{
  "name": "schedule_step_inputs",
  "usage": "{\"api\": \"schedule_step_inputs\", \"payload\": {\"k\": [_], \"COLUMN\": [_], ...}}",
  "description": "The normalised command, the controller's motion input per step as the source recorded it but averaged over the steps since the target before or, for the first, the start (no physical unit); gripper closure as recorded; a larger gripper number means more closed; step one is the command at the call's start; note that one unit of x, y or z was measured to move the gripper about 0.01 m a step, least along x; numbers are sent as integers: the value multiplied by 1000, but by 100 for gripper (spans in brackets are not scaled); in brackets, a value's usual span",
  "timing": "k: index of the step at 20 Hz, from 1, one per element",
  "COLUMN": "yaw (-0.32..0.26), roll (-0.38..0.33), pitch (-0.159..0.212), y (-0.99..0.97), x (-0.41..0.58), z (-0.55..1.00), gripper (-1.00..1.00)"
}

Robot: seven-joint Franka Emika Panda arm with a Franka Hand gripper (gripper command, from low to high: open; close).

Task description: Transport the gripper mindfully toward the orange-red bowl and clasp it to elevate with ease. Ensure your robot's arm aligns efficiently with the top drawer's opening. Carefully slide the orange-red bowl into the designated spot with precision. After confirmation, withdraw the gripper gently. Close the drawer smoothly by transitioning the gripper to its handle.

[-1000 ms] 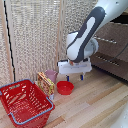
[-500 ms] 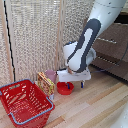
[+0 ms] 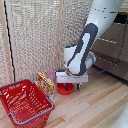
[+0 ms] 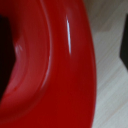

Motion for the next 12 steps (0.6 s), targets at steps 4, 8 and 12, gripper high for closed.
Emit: {"api": "schedule_step_inputs", "payload": {"k": [4,8,12], "yaw": [0,-21,-9], "roll": [-4,0,0], "pitch": [-159,-136,-61], "y": [0,0,0], "x": [-17,-51,-76], "z": [-83,-27,0], "gripper": [100,100,100]}}
